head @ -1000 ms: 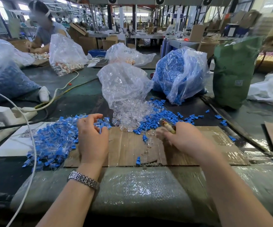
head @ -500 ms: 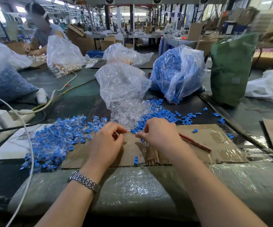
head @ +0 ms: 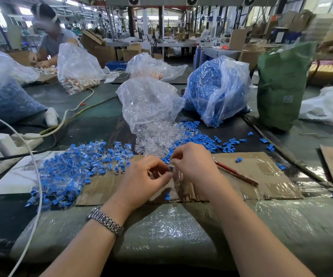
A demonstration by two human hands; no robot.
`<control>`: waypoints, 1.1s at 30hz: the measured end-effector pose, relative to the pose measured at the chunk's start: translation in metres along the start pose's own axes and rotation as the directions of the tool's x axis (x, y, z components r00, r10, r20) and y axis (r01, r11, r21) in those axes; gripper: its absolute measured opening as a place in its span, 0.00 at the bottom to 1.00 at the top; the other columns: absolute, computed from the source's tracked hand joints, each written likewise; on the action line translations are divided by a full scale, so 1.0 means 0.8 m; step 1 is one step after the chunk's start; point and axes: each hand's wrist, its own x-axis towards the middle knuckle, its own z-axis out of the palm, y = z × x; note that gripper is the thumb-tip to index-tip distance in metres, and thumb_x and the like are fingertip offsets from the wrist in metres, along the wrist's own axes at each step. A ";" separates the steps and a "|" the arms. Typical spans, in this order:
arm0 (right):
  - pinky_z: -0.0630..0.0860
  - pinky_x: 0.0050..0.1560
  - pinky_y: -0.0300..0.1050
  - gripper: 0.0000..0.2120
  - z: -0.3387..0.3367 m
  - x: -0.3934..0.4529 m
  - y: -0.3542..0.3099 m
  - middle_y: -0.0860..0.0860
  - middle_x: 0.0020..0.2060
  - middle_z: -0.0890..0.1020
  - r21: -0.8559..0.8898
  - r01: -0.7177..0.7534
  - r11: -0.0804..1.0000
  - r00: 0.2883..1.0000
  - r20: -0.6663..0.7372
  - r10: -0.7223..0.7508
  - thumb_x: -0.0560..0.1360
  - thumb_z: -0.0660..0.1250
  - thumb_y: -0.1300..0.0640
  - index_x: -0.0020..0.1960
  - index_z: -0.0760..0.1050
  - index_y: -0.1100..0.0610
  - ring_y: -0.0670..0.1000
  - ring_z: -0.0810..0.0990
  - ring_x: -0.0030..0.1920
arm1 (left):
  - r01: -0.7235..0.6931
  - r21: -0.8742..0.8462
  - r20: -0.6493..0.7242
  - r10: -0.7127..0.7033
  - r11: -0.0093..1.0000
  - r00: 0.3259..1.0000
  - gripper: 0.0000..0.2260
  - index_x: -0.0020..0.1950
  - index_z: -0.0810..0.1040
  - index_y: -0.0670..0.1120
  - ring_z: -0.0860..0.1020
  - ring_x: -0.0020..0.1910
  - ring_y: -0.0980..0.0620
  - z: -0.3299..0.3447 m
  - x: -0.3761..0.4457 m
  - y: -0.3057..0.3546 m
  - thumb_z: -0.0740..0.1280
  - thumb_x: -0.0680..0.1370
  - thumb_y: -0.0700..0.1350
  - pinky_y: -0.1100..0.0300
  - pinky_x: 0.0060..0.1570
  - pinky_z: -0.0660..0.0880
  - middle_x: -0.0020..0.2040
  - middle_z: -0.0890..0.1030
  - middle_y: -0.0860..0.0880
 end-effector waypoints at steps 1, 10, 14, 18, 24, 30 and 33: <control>0.76 0.59 0.54 0.05 0.002 -0.002 0.006 0.45 0.45 0.85 0.081 0.005 0.997 0.998 -0.068 0.000 0.78 0.69 0.53 0.49 0.84 0.48 0.48 0.81 0.48 | -0.001 -0.030 0.037 0.002 1.000 0.999 0.09 0.49 0.83 0.50 0.78 0.43 0.57 0.001 0.000 0.002 0.75 0.75 0.53 0.66 0.45 0.75 0.44 0.81 0.55; 0.77 0.52 0.42 0.03 0.024 -0.007 0.036 0.44 0.45 0.82 0.475 0.050 0.878 0.950 -0.293 0.105 0.77 0.72 0.51 0.48 0.83 0.48 0.41 0.79 0.46 | 0.038 0.041 0.159 -0.044 0.998 0.986 0.07 0.50 0.85 0.49 0.79 0.47 0.53 0.008 0.003 0.010 0.75 0.76 0.51 0.50 0.52 0.77 0.45 0.82 0.53; 0.79 0.49 0.39 0.01 0.020 -0.008 0.040 0.43 0.39 0.85 0.631 0.053 0.774 0.956 -0.255 0.143 0.76 0.73 0.52 0.46 0.83 0.48 0.41 0.82 0.42 | 0.160 -0.162 0.100 -0.145 0.974 0.984 0.03 0.50 0.84 0.47 0.83 0.39 0.59 0.001 0.002 0.005 0.74 0.77 0.43 0.66 0.43 0.79 0.41 0.85 0.52; 0.83 0.46 0.45 0.01 0.018 -0.010 0.037 0.46 0.38 0.85 0.709 0.069 0.702 0.967 -0.220 0.126 0.77 0.73 0.54 0.46 0.82 0.49 0.45 0.84 0.39 | 0.360 -0.646 0.144 -0.356 0.673 0.923 0.12 0.59 0.82 0.46 0.86 0.45 0.46 -0.012 0.000 -0.002 0.71 0.77 0.38 0.59 0.43 0.83 0.46 0.87 0.43; 0.81 0.44 0.40 0.01 0.014 -0.018 0.026 0.49 0.39 0.86 0.756 0.116 0.644 0.986 -0.167 0.019 0.78 0.71 0.58 0.47 0.81 0.53 0.48 0.85 0.41 | 0.425 -0.849 0.253 -0.467 0.313 0.848 0.11 0.51 0.86 0.41 0.86 0.46 0.44 -0.021 0.005 -0.008 0.74 0.70 0.38 0.53 0.40 0.85 0.51 0.86 0.37; 0.80 0.46 0.39 0.01 0.010 -0.027 0.016 0.55 0.42 0.85 0.775 0.181 0.605 0.983 -0.139 -0.116 0.78 0.71 0.62 0.49 0.81 0.58 0.53 0.84 0.45 | 0.360 -0.909 0.222 -0.485 0.211 0.846 0.12 0.50 0.85 0.36 0.83 0.38 0.52 -0.023 0.009 -0.008 0.73 0.68 0.34 0.66 0.36 0.81 0.44 0.86 0.41; 0.81 0.49 0.45 0.01 0.011 -0.029 0.017 0.55 0.42 0.85 0.753 0.215 0.621 0.976 -0.148 -0.159 0.77 0.72 0.62 0.49 0.81 0.58 0.54 0.84 0.46 | 0.348 -0.932 0.260 -0.476 0.106 0.840 0.13 0.53 0.79 0.32 0.86 0.44 0.46 -0.023 0.010 -0.009 0.70 0.68 0.29 0.63 0.41 0.83 0.45 0.85 0.38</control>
